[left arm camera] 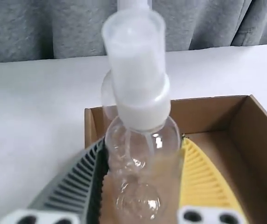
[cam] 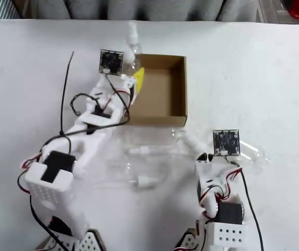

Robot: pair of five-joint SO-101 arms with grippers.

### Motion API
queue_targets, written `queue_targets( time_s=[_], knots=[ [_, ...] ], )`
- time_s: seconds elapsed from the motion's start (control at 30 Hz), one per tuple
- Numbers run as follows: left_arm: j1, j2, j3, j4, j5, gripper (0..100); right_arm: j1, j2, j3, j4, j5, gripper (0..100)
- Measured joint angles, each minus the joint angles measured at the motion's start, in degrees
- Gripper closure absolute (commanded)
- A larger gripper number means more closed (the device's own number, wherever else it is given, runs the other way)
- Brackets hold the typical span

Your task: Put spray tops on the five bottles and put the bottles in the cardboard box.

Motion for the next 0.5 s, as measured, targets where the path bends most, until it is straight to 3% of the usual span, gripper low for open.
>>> queue_targets(
  time_s=[0.27, 0.5],
  knots=[
    [-0.26, 0.00, 0.35, -0.35, 0.00, 82, 0.00, 0.00, 0.00, 0.00, 0.00, 98.3],
    [-0.53, 0.00, 1.05, -1.05, -0.18, 81, 0.00, 0.00, 0.00, 0.00, 0.00, 98.3]
  ],
)
